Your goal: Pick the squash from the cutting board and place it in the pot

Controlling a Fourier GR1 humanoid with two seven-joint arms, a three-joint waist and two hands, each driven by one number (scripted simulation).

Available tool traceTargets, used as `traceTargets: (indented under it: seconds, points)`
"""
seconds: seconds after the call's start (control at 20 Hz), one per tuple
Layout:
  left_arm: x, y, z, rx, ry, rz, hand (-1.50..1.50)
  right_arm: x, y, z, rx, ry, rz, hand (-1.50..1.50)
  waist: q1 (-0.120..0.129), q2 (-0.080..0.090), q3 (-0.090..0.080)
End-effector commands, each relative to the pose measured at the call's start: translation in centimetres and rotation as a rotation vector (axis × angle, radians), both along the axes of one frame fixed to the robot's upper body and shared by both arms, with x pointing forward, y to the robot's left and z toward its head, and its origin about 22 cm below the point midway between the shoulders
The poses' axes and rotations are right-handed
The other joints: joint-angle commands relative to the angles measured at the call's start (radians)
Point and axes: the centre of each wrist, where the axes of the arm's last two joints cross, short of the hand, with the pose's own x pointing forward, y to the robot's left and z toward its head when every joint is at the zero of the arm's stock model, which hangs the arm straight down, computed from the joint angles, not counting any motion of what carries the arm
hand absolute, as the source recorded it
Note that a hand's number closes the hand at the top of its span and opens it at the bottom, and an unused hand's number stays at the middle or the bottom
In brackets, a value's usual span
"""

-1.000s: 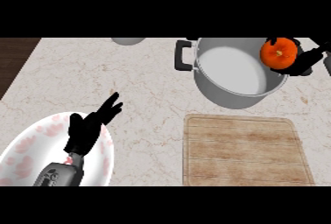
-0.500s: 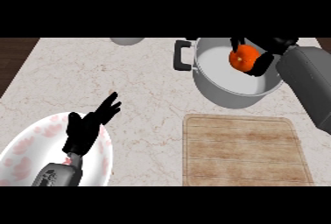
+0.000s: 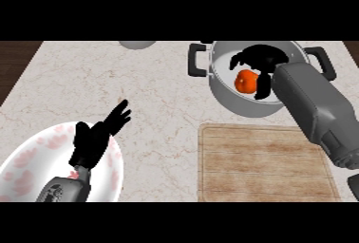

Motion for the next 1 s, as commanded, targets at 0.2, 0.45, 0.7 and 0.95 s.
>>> traceTargets:
  seconds: [0.2, 0.45, 0.7, 0.95]
  points:
    - [-1.2, 1.8, -1.8, -0.003, 0.058, 0.027, 0.0, 0.2, 2.7, 0.4, 0.62, -0.003, 0.007, -1.5, -0.003, 0.007, -0.009]
    - [-1.1, 0.0, -1.8, -0.008, 0.053, 0.018, 0.0, 0.9, 0.7, 2.5, 1.002, -0.029, -0.122, -1.5, -0.018, 0.006, -0.01]
    - [-0.7, 1.0, -1.5, -0.003, 0.053, 0.029, 0.0, 1.4, -3.1, 5.0, 1.178, -0.115, -0.292, -1.5, -0.016, 0.006, -0.011]
    - [-0.6, 1.1, -2.3, -0.023, 0.041, 0.018, 0.0, 1.1, -8.9, 8.7, 1.309, -0.161, -0.329, -1.5, 0.0, 0.016, -0.011]
